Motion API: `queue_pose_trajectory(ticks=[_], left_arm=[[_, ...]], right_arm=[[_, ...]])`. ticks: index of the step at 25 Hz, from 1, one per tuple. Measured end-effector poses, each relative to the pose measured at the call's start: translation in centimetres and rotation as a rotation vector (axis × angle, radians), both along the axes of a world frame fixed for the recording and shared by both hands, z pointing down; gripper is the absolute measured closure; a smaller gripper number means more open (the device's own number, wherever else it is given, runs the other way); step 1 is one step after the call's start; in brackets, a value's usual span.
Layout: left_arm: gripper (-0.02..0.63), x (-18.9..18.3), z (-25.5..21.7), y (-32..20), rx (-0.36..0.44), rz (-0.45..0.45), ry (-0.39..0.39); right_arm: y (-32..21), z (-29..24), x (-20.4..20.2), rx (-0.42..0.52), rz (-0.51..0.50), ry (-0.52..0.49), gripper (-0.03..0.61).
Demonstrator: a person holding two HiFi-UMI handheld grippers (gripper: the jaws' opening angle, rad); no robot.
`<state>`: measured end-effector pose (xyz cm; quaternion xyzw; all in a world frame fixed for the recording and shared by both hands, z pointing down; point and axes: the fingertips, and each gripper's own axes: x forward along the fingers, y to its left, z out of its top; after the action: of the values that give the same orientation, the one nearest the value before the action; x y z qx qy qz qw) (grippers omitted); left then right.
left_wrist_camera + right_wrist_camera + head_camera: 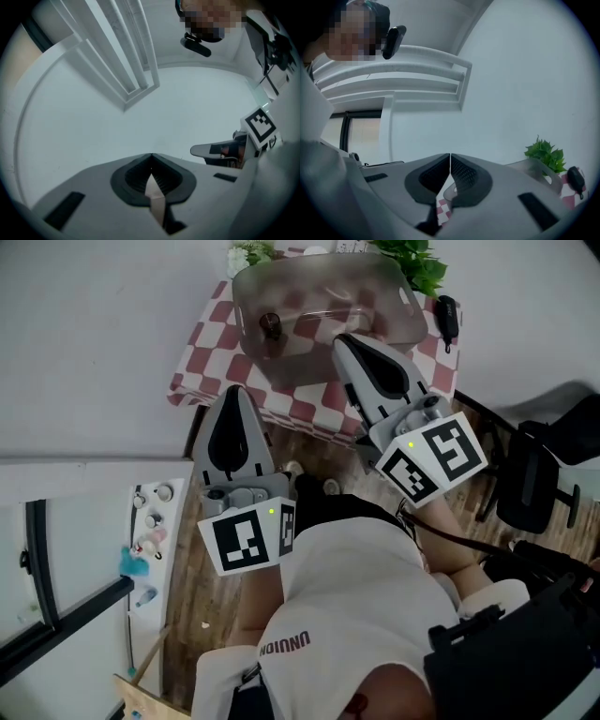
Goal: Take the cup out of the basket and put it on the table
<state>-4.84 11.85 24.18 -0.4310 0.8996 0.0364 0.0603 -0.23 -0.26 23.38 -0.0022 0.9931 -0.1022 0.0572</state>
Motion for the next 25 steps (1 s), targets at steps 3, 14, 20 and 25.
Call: queue_pose_trajectory(ticks=[3, 14, 20, 25], left_arm=[[0.601, -1.5, -0.6, -0.2, 0.037, 0.002, 0.016], [0.601, -11.6, -2.2, -4.3, 0.021, 0.017, -0.043], [0.601, -17.2, -1.6, -5.6, 0.024, 0.026, -0.013], [0.601, -20.2, -0.4, -7.1, 0.001, 0.052, -0.003]], right_arm=[[-0.9, -0.4, -2.1, -0.017, -0.015, 0.013, 0.558], [-5.4, 1.0, -11.9, -0.044, 0.011, 0.113, 0.558], [-8.2, 4.2, -17.5, -0.073, 0.012, 0.265, 0.558], [-9.3, 7.6, -20.9, -0.047, 0.001, 0.385, 0.557]])
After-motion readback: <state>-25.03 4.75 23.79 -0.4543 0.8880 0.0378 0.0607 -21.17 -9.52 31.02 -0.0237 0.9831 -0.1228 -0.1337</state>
